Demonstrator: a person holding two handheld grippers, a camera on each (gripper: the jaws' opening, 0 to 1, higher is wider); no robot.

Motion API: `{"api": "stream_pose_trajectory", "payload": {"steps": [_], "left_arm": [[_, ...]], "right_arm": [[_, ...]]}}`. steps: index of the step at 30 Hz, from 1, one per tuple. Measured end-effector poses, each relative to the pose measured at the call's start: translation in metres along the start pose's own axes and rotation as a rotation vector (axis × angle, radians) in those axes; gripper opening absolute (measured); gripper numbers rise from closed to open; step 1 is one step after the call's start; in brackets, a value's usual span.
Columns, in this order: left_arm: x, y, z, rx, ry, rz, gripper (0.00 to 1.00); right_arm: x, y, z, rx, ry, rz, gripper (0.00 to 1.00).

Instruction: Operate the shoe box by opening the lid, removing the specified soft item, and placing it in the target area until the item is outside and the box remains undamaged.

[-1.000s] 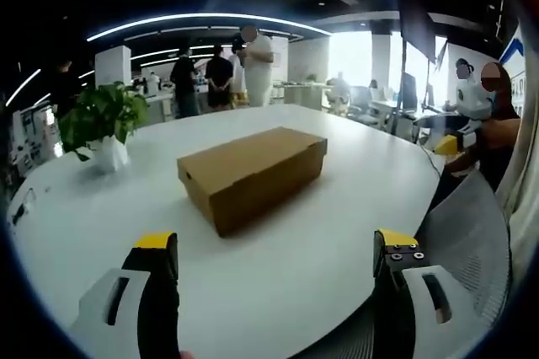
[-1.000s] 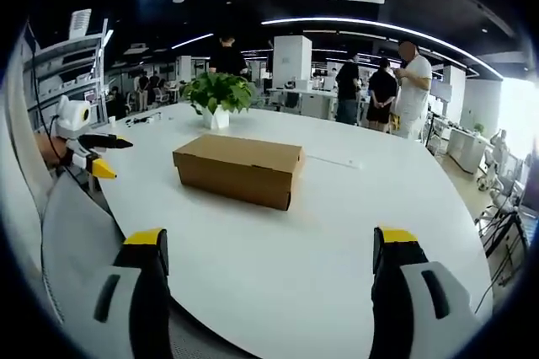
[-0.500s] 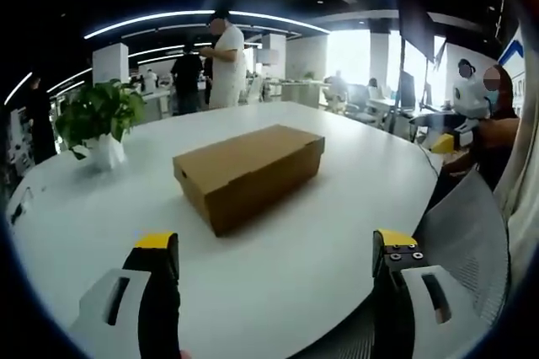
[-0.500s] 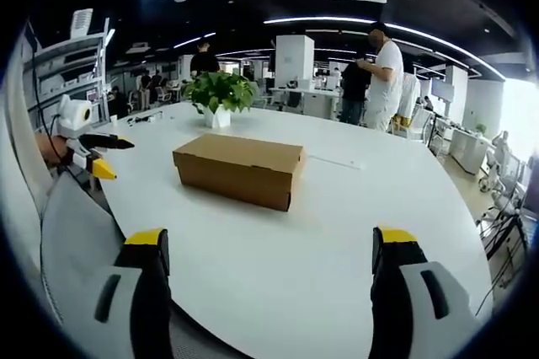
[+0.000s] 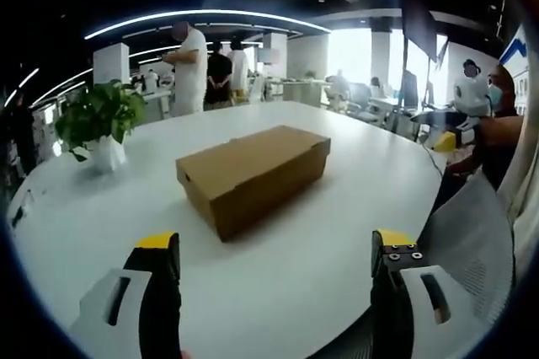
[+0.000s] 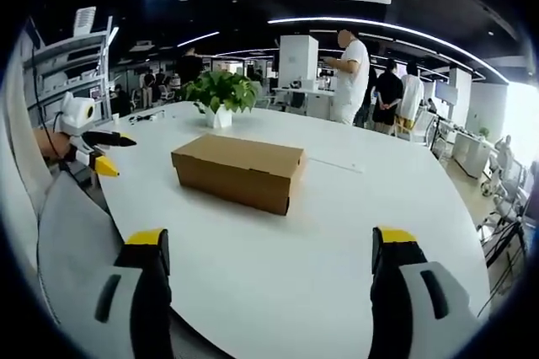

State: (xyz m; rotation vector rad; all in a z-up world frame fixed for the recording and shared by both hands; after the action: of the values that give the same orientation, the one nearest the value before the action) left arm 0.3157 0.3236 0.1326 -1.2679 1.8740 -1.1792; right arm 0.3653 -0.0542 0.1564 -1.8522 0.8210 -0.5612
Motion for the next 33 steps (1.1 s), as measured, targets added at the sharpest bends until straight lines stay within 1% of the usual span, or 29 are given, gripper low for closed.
{"api": "stream_pose_trajectory", "payload": {"steps": [4,11,22,29,33], "left_arm": [[-0.004,-0.001,0.005,-0.004,-0.006,-0.006,0.96],[-0.009,-0.001,0.015,-0.021,-0.017,-0.012,0.94],[-0.022,-0.004,0.028,-0.025,-0.034,-0.018,0.92],[-0.029,-0.004,0.042,-0.038,-0.046,-0.014,0.91],[-0.034,-0.006,0.049,-0.042,-0.056,-0.041,0.9]], "right_arm": [[0.004,-0.003,0.007,-0.008,-0.012,-0.016,0.94],[0.011,-0.008,0.018,-0.004,-0.025,-0.025,0.94],[0.019,-0.009,0.034,-0.002,-0.047,-0.03,0.92],[0.025,-0.011,0.049,-0.015,-0.071,-0.057,0.9],[0.028,-0.012,0.058,-0.021,-0.083,-0.071,0.89]]}}
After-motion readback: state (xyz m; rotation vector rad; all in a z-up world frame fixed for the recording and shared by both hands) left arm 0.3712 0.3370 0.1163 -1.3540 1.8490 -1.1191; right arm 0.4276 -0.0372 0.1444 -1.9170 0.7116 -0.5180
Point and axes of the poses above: the point that each gripper's makers call its tool centre point, and the gripper's own axes: z roughly forward along the fingers, x roughly to its right, y roughly out of its underside, the point moved 7 cm from there along -z, roughly backward along the fingers, and after that the axes turned 3 degrees about -y, right-handed, at the moved point
